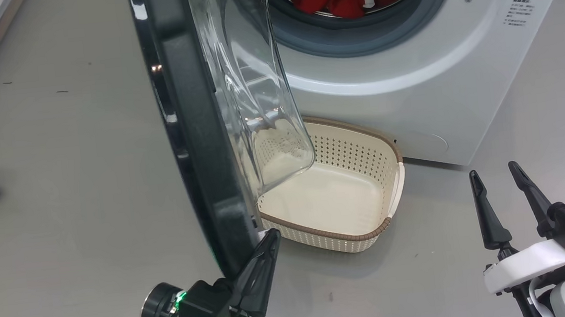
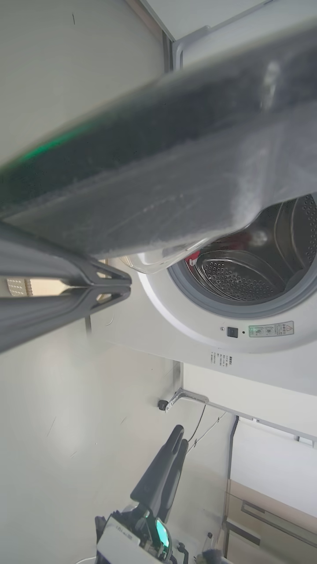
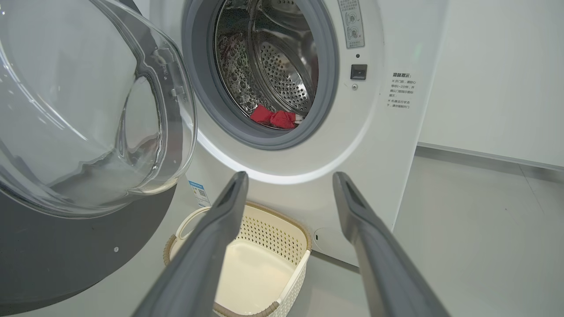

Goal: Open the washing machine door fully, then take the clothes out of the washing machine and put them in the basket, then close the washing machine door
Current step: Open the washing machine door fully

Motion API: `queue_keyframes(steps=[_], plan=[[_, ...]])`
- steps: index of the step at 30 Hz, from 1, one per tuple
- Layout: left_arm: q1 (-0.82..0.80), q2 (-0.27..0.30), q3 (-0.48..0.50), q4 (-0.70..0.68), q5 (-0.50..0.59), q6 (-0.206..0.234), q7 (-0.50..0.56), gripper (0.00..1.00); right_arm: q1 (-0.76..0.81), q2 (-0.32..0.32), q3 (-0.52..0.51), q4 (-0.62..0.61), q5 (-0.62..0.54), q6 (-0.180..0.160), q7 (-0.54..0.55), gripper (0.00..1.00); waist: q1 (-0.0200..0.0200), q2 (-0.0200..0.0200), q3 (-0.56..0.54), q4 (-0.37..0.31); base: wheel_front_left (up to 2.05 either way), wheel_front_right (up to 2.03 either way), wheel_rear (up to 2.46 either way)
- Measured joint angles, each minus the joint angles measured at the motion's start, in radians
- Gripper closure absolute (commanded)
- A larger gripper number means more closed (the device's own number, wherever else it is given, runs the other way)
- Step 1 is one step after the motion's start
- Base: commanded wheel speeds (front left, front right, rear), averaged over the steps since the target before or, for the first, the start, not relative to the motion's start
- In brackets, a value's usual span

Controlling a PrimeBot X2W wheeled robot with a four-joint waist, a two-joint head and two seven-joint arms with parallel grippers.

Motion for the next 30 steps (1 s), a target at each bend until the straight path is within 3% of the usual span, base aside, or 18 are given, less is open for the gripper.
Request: queue_keyframes(steps=[13, 30], plan=[[0.014, 0.011, 0.091, 0.022, -0.001, 0.056, -0.029, 1.0, 0.0, 0.004, 0.007, -0.001, -0.007, 0.006, 0.0, 0.0, 0.0, 0.0, 0.001, 0.026, 0.0, 0.0, 0.0], [0.016, 0.041, 0.268, 0.064, -0.029, 0.091, -0.07, 1.0, 0.0, 0.005, -0.002, -0.002, -0.009, 0.006, 0.0, 0.0, 0.0, 0.0, 0.012, 0.028, 0.0, 0.0, 0.0]])
